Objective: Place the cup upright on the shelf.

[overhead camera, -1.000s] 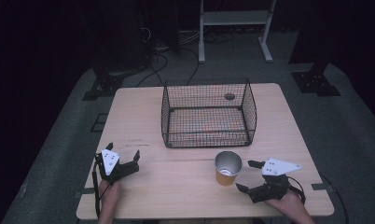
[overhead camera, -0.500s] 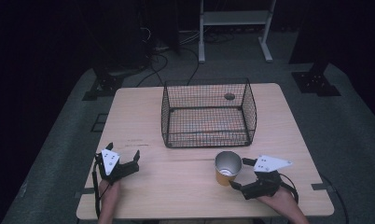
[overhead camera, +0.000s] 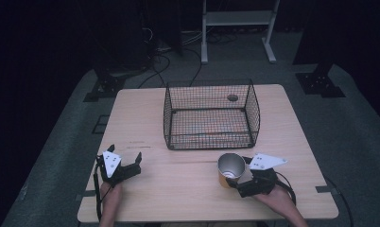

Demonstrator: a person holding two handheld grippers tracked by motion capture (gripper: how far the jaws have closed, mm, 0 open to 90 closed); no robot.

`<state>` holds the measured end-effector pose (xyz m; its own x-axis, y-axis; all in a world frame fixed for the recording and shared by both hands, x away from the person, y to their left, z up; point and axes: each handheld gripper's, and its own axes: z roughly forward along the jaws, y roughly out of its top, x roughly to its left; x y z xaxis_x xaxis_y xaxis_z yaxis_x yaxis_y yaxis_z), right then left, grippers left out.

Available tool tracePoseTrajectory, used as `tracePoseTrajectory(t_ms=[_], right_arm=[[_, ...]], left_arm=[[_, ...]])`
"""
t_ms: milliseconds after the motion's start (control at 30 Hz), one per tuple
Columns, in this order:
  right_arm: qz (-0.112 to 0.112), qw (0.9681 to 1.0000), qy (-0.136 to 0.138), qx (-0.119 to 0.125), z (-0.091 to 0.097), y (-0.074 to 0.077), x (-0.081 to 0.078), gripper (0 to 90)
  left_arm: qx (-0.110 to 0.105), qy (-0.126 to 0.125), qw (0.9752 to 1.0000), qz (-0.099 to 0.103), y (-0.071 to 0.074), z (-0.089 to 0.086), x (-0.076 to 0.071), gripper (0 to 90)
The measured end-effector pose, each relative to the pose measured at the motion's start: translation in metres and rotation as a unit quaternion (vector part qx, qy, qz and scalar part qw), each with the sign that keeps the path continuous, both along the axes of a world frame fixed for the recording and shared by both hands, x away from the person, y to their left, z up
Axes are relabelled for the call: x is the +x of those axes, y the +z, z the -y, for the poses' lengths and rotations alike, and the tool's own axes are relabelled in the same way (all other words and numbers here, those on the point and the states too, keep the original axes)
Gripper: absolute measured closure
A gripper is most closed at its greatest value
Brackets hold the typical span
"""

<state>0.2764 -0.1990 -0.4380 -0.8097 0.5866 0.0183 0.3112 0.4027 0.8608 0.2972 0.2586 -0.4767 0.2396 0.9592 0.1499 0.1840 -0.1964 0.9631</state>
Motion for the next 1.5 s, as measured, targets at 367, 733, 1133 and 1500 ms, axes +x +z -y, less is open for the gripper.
tracePoseTrajectory(t_ms=[367,733,1133,1500], right_arm=[[-0.002,1.0000,-0.001,0.007,-0.009,-0.003,0.007,7.1],[0.001,1.0000,0.003,0.007,-0.018,-0.003,0.012,12.6],[-0.012,0.9997,0.013,0.015,-0.019,0.007,0.015,12.7],[-0.011,0.9994,0.024,0.021,-0.018,0.032,0.022,12.8]], left_arm=[[0.001,-0.001,1.0000,0.001,0.000,0.000,0.000,0.0],[0.000,-0.002,1.0000,0.000,0.000,0.000,0.000,0.0],[-0.001,-0.001,1.0000,0.000,0.000,0.000,0.000,0.0],[0.000,-0.002,1.0000,0.000,0.000,0.000,0.000,0.0]])
